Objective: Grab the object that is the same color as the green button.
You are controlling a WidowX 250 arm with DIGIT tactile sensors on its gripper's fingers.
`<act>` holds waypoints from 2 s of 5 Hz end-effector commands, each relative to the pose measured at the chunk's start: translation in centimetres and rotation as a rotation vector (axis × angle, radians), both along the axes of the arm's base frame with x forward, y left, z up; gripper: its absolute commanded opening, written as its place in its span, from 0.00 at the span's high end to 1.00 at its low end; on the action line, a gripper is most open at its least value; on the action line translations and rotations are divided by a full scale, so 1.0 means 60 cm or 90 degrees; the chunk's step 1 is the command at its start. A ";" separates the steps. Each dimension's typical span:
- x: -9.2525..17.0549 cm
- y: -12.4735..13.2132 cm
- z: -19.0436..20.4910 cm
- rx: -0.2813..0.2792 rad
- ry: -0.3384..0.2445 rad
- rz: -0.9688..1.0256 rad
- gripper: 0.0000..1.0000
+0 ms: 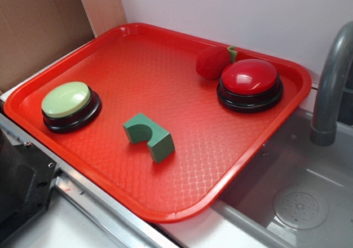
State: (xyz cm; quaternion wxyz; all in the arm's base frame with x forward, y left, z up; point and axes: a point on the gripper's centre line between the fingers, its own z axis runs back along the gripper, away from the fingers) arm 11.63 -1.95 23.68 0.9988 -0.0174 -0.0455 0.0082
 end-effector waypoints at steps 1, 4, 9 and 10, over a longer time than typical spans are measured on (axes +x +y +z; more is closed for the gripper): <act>0.000 0.000 0.000 0.000 0.000 0.000 0.00; 0.074 -0.048 -0.069 0.090 -0.034 -0.415 0.00; 0.134 -0.110 -0.303 -0.023 -0.142 -0.907 0.00; 0.134 -0.110 -0.329 -0.003 -0.159 -0.900 0.00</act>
